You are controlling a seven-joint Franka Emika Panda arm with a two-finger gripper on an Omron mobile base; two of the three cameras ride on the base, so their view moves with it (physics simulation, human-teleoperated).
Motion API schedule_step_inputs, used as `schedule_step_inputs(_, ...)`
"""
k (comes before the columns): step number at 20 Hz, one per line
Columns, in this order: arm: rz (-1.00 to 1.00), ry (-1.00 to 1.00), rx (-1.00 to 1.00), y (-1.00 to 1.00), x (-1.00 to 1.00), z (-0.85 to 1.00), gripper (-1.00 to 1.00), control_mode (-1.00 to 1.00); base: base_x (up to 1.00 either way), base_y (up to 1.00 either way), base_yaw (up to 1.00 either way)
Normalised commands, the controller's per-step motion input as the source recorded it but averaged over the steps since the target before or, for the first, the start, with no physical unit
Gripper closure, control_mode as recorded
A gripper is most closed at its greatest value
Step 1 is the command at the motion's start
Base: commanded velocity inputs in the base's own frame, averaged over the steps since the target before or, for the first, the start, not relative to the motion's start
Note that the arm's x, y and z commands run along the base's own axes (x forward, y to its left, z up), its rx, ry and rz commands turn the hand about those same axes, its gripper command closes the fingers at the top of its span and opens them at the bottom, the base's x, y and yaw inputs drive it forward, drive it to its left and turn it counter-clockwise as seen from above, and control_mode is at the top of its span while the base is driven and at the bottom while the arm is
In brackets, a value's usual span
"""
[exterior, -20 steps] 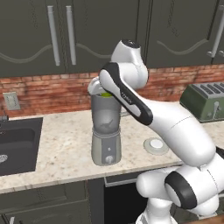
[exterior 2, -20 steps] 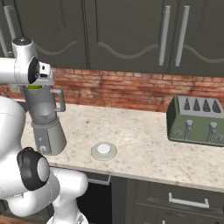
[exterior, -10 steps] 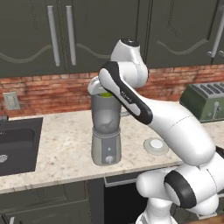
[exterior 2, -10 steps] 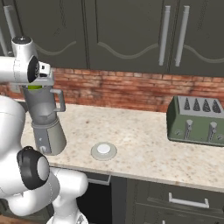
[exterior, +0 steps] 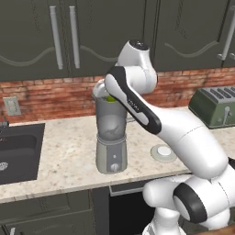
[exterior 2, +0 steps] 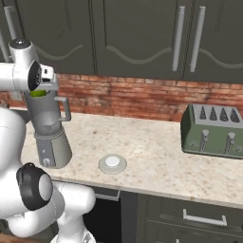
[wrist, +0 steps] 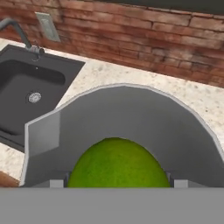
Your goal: Grab the garlic and lime from the fridge, place them in the blender, close the lid, and turn on the blender to create a marinade.
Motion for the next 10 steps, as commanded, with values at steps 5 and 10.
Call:
schedule_step_inputs(5,0.00,-0.15,0.00,-0.09,0.00,0.11,1.00,-1.00,0.00,0.00,0.00)
schedule_step_inputs(10,0.00,0.00,0.00,0.00,0.00,-0.26,1.00,-1.00,0.00,0.00,0.00)
